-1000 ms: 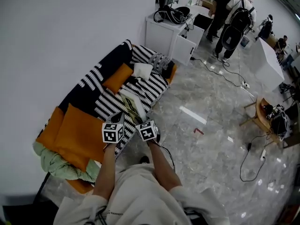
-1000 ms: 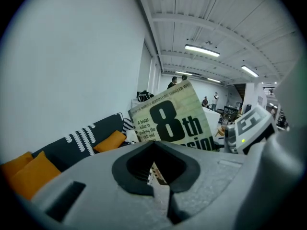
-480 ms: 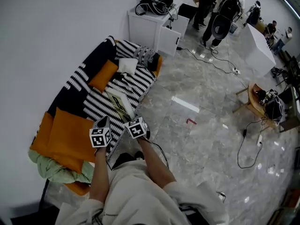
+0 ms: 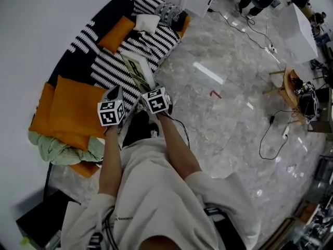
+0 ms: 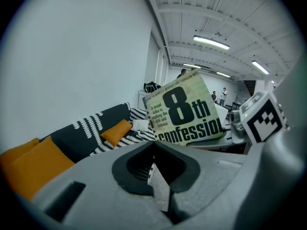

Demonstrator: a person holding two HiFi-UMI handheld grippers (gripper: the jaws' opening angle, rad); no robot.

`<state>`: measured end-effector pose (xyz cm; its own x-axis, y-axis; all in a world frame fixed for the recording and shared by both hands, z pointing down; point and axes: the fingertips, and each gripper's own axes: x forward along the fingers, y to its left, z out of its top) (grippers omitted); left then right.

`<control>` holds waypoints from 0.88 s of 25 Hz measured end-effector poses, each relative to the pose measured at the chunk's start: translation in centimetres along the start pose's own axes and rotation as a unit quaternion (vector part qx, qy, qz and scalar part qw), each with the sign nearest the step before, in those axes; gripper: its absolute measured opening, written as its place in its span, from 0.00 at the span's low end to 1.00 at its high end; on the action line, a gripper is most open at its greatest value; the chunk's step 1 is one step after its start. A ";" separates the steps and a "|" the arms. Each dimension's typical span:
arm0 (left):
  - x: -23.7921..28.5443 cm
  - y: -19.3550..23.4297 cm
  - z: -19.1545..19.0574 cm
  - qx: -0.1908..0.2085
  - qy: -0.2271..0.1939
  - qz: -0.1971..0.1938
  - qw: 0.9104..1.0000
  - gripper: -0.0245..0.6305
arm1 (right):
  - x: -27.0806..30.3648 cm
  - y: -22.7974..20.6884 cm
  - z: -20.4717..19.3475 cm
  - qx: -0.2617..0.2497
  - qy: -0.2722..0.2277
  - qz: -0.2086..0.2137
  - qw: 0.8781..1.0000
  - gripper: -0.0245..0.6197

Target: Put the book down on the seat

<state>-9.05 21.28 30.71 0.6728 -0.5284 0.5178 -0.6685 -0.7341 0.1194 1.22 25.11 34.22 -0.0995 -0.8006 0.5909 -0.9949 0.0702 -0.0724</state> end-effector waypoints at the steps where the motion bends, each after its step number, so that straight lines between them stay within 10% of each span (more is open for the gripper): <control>1: 0.3 0.2 -0.3 -0.003 0.003 -0.001 1.000 0.05 | 0.2 -0.1 -0.1 0.003 0.001 -0.001 1.000 0.29; 22: 5.6 2.7 -1.6 -0.060 0.040 -0.014 0.997 0.05 | 4.6 -3.3 -2.6 0.061 0.041 -0.034 0.997 0.29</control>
<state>-7.66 17.00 35.27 0.6675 -0.4686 0.5787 -0.6858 -0.6895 0.2328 3.96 22.76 39.21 -0.0384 -0.7487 0.6617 -0.9905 -0.0592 -0.1244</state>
